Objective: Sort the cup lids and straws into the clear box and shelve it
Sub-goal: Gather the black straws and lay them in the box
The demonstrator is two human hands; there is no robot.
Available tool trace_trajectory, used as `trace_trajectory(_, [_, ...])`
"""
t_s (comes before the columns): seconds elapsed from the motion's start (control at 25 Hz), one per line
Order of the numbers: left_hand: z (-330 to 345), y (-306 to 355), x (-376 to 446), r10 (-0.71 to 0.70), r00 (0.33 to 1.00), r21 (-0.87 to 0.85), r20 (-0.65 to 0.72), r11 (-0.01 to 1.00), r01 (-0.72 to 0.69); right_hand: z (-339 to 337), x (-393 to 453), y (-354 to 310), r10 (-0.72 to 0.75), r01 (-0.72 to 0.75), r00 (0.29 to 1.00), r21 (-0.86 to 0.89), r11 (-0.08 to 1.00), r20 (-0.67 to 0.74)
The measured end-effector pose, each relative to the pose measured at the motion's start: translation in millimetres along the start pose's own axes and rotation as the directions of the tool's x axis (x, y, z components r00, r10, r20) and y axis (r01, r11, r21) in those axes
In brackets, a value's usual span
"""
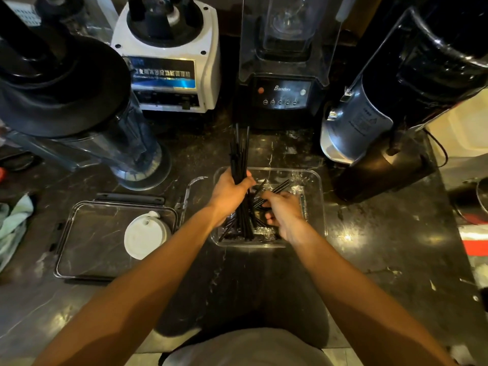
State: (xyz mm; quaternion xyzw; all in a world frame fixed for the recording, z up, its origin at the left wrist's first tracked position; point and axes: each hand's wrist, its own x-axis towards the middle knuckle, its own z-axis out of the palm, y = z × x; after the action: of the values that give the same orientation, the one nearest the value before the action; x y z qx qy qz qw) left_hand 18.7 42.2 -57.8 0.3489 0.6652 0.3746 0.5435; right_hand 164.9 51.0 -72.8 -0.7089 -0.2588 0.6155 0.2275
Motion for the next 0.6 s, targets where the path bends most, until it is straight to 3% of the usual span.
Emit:
trace_trajectory(0.24, [0.8, 4.6, 0.0, -0.041, 0.998, -0.074, 0.053, 0.996, 0.045, -7.7, -7.3, -0.2, -0.056, 0.026, 0.974, 0.14, 0.99, 0.221])
trace_trajectory(0.6, [6.5, 16.5, -11.9, 0.074, 0.991, 0.055, 0.113, 0.995, -0.081, -21.7, -22.3, -28.0, -0.291, 0.291, 0.926, 0.035, 0.956, 0.241])
